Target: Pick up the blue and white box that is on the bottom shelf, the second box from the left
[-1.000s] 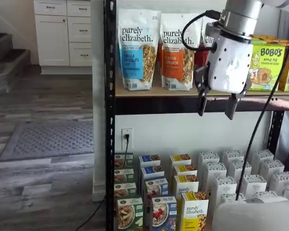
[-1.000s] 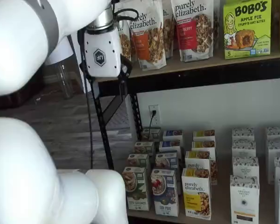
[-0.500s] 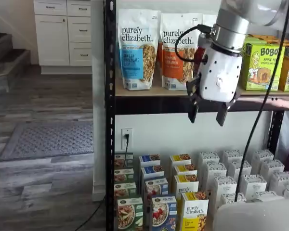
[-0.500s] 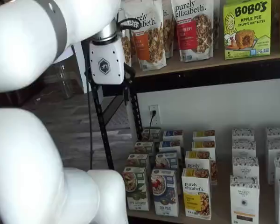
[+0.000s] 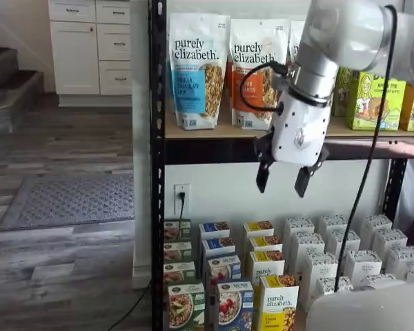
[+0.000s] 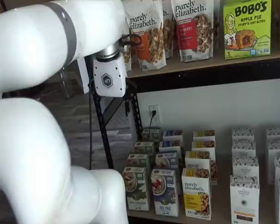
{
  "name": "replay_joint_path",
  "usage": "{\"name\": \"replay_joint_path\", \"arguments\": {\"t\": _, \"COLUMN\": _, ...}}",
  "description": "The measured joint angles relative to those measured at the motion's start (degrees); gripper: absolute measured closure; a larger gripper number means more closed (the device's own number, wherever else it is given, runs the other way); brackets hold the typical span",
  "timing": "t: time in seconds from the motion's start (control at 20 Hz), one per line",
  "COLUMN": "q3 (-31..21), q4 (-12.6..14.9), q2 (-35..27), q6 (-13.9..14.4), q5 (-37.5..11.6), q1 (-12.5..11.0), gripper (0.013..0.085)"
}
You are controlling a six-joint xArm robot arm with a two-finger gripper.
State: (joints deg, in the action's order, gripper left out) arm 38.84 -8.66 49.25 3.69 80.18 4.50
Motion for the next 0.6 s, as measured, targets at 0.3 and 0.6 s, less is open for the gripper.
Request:
{"name": "replay_joint_path", "arguments": {"t": 0.3, "q3": -3.3, "q4": 2.3, "q2": -2.0, "q6": 4.2, "q5": -6.0, "q1": 4.5, "gripper": 0.013}}
{"name": "replay_joint_path", "arguments": {"t": 0.6, "q3": -6.1, "q4": 2.2, "q2": -4.4, "q6": 5.9, "q5": -12.2, "q1": 6.8, "gripper": 0.013}}
